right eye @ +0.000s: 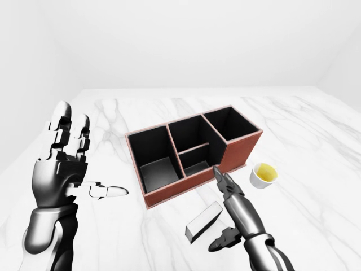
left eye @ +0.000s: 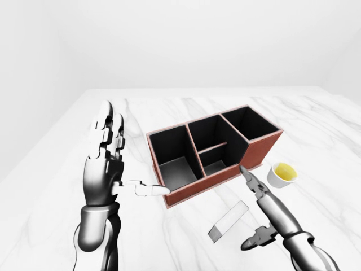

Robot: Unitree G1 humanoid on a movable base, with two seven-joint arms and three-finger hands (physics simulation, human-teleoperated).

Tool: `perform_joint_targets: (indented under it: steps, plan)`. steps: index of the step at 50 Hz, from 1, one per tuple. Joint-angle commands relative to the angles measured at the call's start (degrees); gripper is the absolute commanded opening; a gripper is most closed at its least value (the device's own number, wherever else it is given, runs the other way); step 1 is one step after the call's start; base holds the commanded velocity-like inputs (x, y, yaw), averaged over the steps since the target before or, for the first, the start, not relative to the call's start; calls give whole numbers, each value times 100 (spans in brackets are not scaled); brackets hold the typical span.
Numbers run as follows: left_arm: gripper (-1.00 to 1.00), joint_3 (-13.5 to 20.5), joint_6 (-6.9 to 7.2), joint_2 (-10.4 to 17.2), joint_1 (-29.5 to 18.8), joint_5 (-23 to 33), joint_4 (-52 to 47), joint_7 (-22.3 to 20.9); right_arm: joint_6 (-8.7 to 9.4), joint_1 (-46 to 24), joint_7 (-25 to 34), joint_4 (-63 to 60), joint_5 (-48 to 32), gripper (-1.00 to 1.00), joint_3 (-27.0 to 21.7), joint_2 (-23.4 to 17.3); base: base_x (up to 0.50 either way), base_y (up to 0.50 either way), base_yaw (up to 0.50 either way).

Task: Pick up the book and place it in the front compartment of the caddy.

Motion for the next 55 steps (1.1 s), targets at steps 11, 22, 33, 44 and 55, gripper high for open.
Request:
perform_joint_targets:
  steps: [11,22,33,44,55]
  plan:
    - [100,-3,0,2,-10,5,12,0,0,-111,-24,20,-43,100,211,-229,0,0,0]
    - [100,-3,0,3,-8,6,22,0,0,-238,168,-26,87,100,376,-311,0,0,0]
    - [100,-20,0,-2,18,13,25,0,0,-274,259,67,224,100,477,-440,0,0,0]
    - [100,-24,0,-1,26,14,28,1,0,-267,416,155,323,100,511,-486,0,0,0]
    - [100,-12,0,-1,16,7,17,-6,0,-325,419,364,268,100,542,-578,0,0,0]
